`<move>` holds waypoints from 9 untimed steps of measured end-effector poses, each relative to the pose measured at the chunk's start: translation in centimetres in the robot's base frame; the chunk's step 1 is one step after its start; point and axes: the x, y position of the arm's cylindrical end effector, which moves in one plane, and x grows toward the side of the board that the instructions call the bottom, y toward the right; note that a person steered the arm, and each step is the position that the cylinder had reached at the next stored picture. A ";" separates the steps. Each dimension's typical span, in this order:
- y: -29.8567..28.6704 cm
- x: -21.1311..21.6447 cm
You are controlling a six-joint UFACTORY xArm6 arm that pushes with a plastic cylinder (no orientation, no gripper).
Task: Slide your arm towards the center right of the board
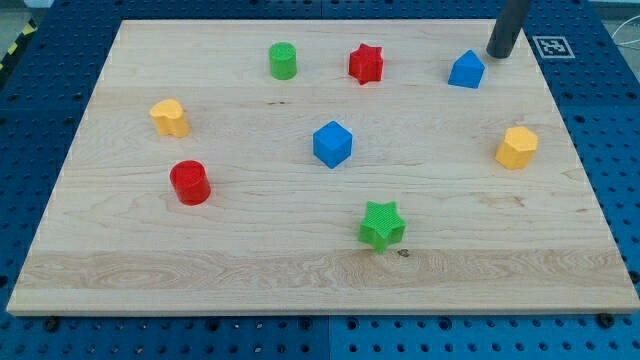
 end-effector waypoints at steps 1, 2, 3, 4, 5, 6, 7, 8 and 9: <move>-1.6 -1.9; -1.8 -1.9; -1.4 -1.7; 1.3 -0.8; 1.3 -0.8; 1.1 2.9; 0.8 9.2; 0.9 9.6; 3.3 9.6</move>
